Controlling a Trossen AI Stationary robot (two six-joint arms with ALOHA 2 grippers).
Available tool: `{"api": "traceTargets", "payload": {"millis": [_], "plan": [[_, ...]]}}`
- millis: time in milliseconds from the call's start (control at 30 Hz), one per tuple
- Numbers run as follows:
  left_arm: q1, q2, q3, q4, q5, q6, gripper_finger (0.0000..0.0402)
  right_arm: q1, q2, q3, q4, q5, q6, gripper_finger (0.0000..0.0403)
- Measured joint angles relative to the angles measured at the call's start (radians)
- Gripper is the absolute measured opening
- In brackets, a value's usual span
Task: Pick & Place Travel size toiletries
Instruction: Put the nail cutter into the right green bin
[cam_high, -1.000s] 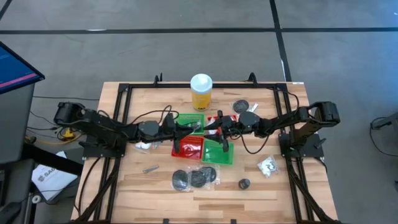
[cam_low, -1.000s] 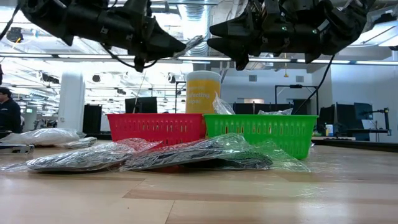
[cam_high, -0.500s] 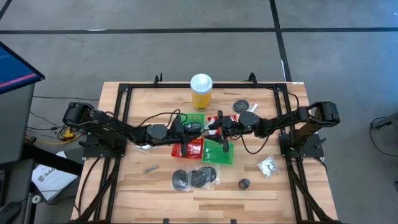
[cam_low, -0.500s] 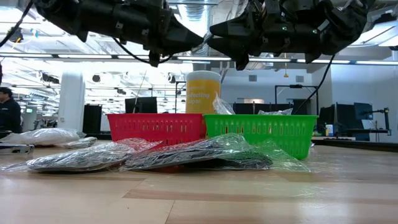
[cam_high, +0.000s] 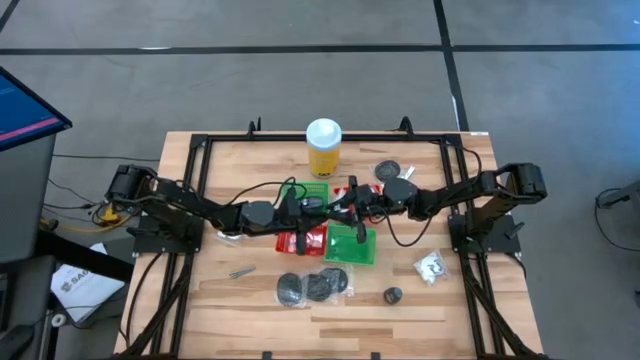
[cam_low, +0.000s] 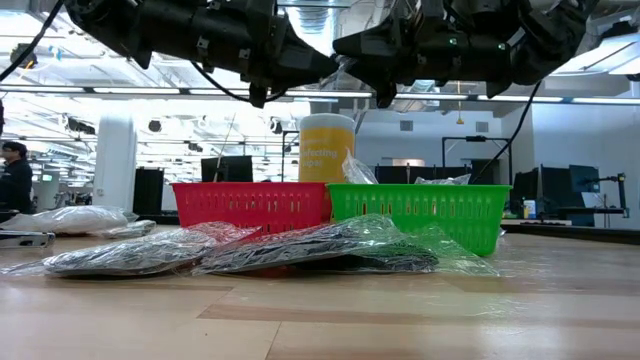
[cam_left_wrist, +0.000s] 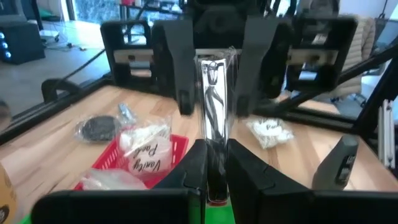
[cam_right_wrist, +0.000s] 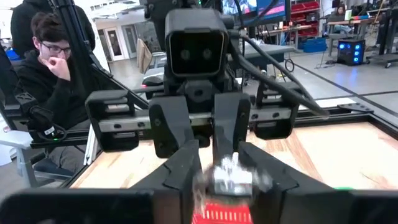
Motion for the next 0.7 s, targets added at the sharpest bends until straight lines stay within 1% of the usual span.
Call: {"api": "traceTargets", "payload": {"millis": [133, 167, 433, 700], "plan": [[0.0, 0.0, 0.001, -0.003, 0.011, 0.005, 0.0029, 0.001, 0.0, 0.0, -0.007, -0.001, -0.018, 0.0049], [0.0, 0.0, 0.001, -0.003, 0.016, 0.006, 0.0029, 0.001, 0.0, 0.0, -0.007, -0.001, -0.019, 0.0046], [0.0, 0.0, 0.001, -0.003, 0.019, 0.003, 0.0041, 0.002, 0.0, 0.0, -0.009, -0.001, -0.031, 0.0047], [0.0, 0.0, 0.001, -0.003, 0.019, -0.003, 0.0088, 0.002, 0.0, 0.0, -0.028, -0.001, -0.029, 0.0047]]}}
